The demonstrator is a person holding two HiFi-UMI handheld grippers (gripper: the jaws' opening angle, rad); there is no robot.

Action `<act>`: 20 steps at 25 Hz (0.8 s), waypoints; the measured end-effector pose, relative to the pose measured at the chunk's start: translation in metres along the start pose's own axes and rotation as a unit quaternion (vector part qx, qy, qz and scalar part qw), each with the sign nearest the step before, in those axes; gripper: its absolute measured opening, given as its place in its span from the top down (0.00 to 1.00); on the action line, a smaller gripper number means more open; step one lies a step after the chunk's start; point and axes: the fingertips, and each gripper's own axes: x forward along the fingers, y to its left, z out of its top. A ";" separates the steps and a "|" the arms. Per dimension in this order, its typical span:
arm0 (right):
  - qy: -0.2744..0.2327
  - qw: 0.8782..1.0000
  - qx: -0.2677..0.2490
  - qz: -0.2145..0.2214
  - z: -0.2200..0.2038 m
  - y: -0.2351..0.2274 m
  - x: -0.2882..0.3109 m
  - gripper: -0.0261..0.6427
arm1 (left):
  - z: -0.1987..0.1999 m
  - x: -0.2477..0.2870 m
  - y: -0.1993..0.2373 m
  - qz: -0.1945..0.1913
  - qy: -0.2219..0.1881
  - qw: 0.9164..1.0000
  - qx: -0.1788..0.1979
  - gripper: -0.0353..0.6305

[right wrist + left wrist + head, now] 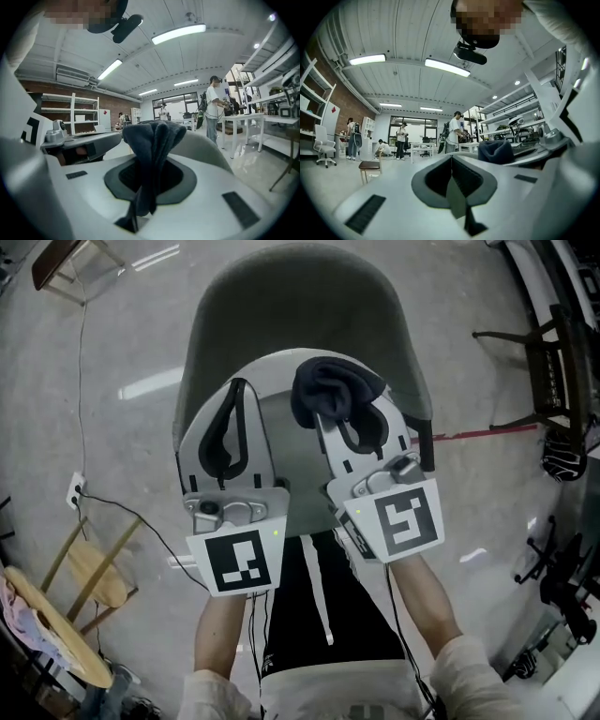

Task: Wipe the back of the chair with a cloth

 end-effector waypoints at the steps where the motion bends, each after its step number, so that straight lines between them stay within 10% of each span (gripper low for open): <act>1: 0.003 1.000 0.002 -0.002 -0.005 -0.001 0.000 0.88 | -0.003 0.000 0.001 0.002 0.001 1.000 -0.002 0.92; 20: -0.024 0.999 -0.024 0.014 0.016 0.012 0.057 0.87 | 0.002 0.004 0.031 0.020 -0.014 1.000 -0.011 0.92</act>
